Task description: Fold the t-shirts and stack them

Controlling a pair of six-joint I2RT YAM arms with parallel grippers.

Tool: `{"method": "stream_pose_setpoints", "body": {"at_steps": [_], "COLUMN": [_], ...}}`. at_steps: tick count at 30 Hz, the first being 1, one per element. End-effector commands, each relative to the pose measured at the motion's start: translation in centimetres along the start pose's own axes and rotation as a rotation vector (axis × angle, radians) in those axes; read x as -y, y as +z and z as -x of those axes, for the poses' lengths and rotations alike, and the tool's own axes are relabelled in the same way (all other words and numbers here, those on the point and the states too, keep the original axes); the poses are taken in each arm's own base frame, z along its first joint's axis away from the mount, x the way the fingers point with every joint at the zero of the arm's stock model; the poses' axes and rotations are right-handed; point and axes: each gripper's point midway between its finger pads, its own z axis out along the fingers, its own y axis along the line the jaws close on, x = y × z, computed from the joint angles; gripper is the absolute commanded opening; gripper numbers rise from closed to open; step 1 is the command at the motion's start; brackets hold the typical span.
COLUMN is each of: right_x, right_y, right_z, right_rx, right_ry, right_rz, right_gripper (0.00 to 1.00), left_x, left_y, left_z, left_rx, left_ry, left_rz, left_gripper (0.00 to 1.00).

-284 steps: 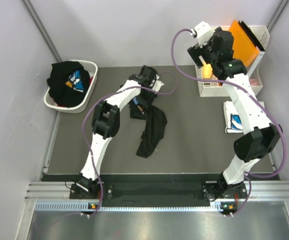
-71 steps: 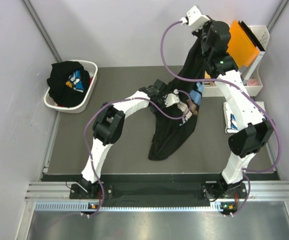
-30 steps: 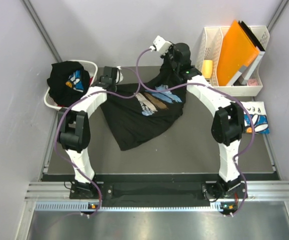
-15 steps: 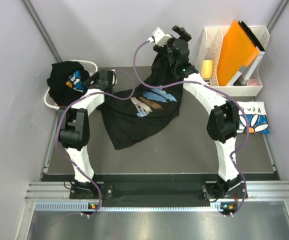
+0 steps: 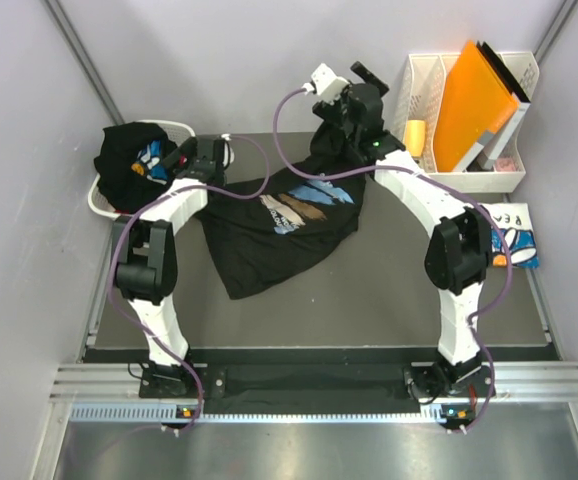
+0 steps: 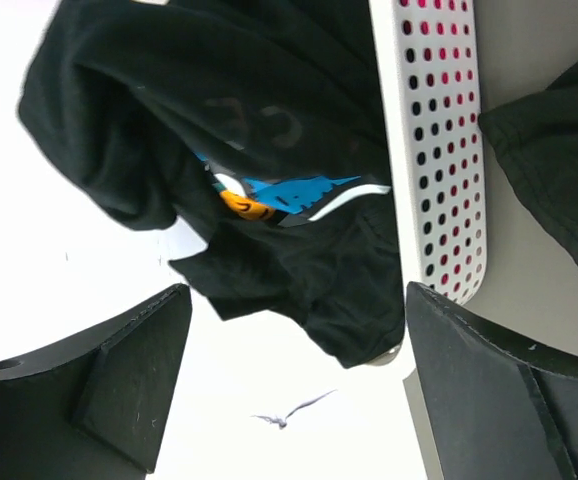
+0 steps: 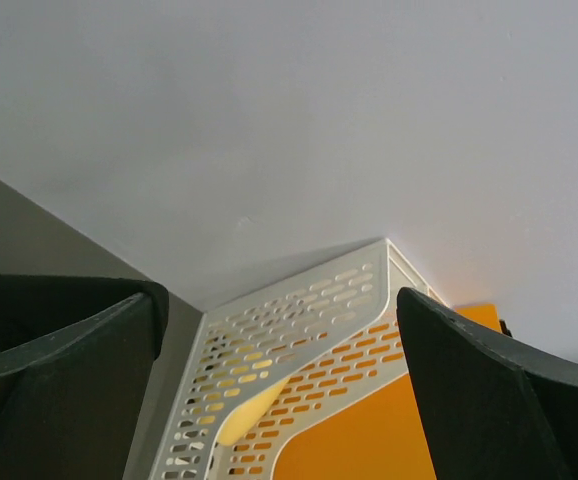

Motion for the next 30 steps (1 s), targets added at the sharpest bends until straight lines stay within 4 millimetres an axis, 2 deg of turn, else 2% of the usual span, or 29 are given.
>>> {"method": "stream_pose_setpoints", "body": {"at_steps": [1, 4, 5, 6, 7, 8, 9, 10, 11, 12, 13, 17, 20, 22, 26, 30], "right_x": [1.8, -0.1, -0.7, -0.7, -1.4, -1.5, -3.7, -5.0, -5.4, -6.9, -7.9, -11.4, -13.5, -14.6, -15.8, -16.0], "right_y": [-1.8, -1.7, -1.7, -1.7, -1.9, -2.3, -3.5, -3.6, -4.2, -5.4, -6.0, -8.8, -12.1, -13.4, -15.6, -16.3], "right_z": [4.0, 2.8, 2.3, 2.4, 2.3, 4.5, 3.4, 3.1, 4.6, 3.6, 3.4, 1.2, -0.4, -1.2, -2.6, -2.9], "right_rx": [0.066, 0.024, 0.016, 0.019, 0.017, 0.094, 0.051, 0.042, 0.095, 0.068, 0.071, 0.037, 0.006, -0.003, -0.040, -0.042], "right_ry": [0.057, 0.024, 0.024, 0.040, 0.036, 0.045, 0.006, -0.004, 0.009, -0.027, -0.042, -0.104, -0.159, -0.190, -0.207, -0.211], "right_rz": [0.127, 0.162, 0.170, 0.179, 0.226, 0.302, 0.439, 0.498, 0.558, 0.652, 0.699, 0.859, 1.016, 1.098, 1.211, 1.239], "right_gripper": [1.00, 1.00, 1.00, 1.00, 1.00, 1.00, 1.00, 1.00, 1.00, 1.00, 1.00, 1.00, 1.00, 1.00, 1.00, 1.00], "left_x": [-2.9, -2.3, -1.2, -1.2, -0.3, 0.5, 1.1, 1.8, 2.0, 2.4, 2.6, 3.1, 3.5, 3.4, 3.3, 3.2], "left_y": [-2.1, -3.4, -3.8, -4.8, -5.5, -6.3, -7.2, -8.1, -8.6, -9.2, -9.7, -10.4, -10.9, -11.1, -11.3, -11.4], "left_z": [1.2, 1.9, 2.5, 2.7, 3.3, 4.1, 4.2, 4.6, 4.9, 5.1, 5.3, 5.3, 5.0, 5.0, 5.1, 4.9], "left_rx": [0.075, 0.131, 0.172, 0.205, 0.245, 0.300, 0.332, 0.363, 0.386, 0.415, 0.431, 0.439, 0.445, 0.458, 0.463, 0.462], "left_ry": [-0.072, -0.094, -0.107, -0.116, -0.112, -0.123, -0.117, -0.097, -0.090, -0.084, -0.071, -0.077, -0.066, -0.064, -0.062, -0.063], "left_rz": [0.041, -0.022, -0.091, -0.130, -0.190, -0.255, -0.302, -0.339, -0.349, -0.365, -0.374, -0.394, -0.424, -0.424, -0.427, -0.426], "left_gripper": [0.91, 0.91, 0.91, 0.91, 0.89, 0.89, 0.89, 0.87, 0.88, 0.88, 0.88, 0.87, 0.87, 0.87, 0.86, 0.86]}}
